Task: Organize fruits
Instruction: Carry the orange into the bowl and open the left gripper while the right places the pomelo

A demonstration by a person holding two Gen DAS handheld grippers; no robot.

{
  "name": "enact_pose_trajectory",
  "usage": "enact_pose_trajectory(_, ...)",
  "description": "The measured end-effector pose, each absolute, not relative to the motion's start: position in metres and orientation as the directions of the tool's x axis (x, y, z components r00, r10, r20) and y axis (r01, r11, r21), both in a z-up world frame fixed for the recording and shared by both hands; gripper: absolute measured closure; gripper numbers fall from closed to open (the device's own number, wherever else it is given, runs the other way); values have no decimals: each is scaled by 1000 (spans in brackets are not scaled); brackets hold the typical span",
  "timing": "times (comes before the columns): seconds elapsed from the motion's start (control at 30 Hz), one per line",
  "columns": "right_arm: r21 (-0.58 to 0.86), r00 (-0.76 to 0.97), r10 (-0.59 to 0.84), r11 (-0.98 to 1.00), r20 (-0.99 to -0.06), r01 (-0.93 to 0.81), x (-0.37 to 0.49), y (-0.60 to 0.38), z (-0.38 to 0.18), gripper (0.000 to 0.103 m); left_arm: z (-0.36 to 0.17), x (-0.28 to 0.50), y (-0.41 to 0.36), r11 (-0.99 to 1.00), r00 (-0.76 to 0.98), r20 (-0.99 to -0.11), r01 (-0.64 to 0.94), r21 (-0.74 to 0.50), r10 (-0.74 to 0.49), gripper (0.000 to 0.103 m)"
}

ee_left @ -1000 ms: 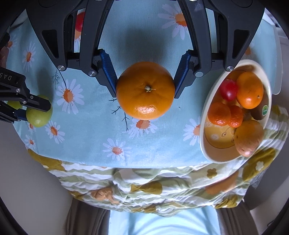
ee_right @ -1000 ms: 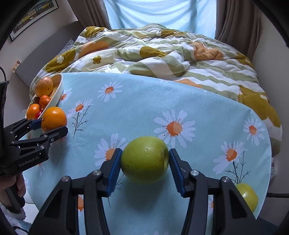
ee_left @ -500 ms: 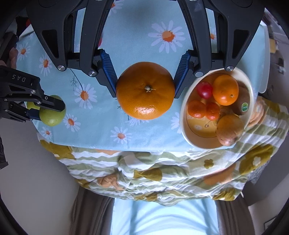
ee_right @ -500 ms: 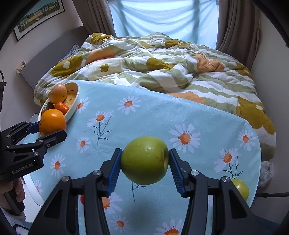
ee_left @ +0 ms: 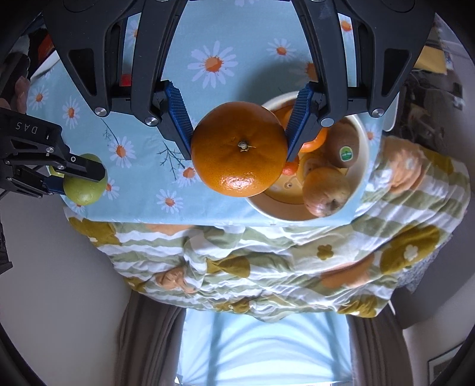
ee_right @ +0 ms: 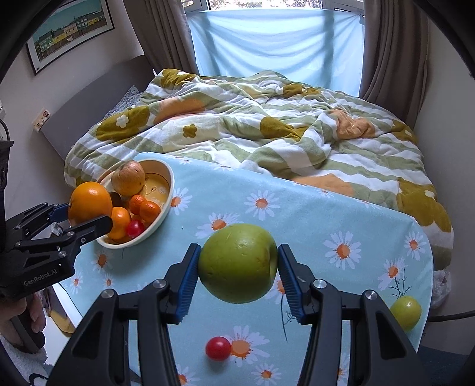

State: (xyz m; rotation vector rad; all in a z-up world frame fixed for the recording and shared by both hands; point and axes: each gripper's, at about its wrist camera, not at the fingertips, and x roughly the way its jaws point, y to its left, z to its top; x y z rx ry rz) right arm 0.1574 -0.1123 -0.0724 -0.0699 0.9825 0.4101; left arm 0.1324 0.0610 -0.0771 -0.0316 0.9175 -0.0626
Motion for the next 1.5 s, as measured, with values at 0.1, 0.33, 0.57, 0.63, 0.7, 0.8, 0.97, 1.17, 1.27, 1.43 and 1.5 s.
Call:
enact_pose_trajectory(0.1,124,492,305,922,-815,-366,156,-95,-68,55,-74,136,76,997,611,-788,52,-55,-76,37)
enact_pose_trajectory(0.33,133,504,307,927,-807,-351,157,-58,-65,55,-78,148,107,994,611,-785,91,-57,-101,37)
enact_pose_trajectory(0.57,141,512,290,940,-809,-311,164,-30,-73,55,-89,163,131,987,603,-786,151,-58,-138,37)
enact_pose_trajectory(0.63,139,516,281,945,-809,-296,166,-23,-76,55,-95,167,137,984,599,-786,168,-62,-152,37)
enact_pose_trajectory(0.7,138,521,271,950,-809,-279,168,-17,-78,55,-101,171,141,981,594,-789,187,-58,-160,37)
enact_pose_trajectory(0.8,140,524,259,957,-811,-256,169,-9,-82,55,-114,177,148,976,579,-797,211,-58,-172,37)
enact_pose_trajectory(0.97,142,507,250,960,-825,-243,170,1,-94,55,-134,184,151,970,558,-810,238,-52,-180,37)
enact_pose_trajectory(1.17,144,482,251,958,-840,-247,173,5,-104,55,-147,193,153,971,547,-817,229,-66,-184,37)
enact_pose_trajectory(1.27,142,476,252,957,-842,-254,177,5,-107,55,-149,194,154,971,552,-810,226,-84,-199,37)
enact_pose_trajectory(1.43,151,466,259,955,-846,-257,183,3,-111,55,-149,194,151,973,555,-811,218,-71,-183,27)
enact_pose_trajectory(1.5,152,461,264,952,-847,-267,186,3,-112,55,-146,194,152,978,562,-809,195,-75,-175,5)
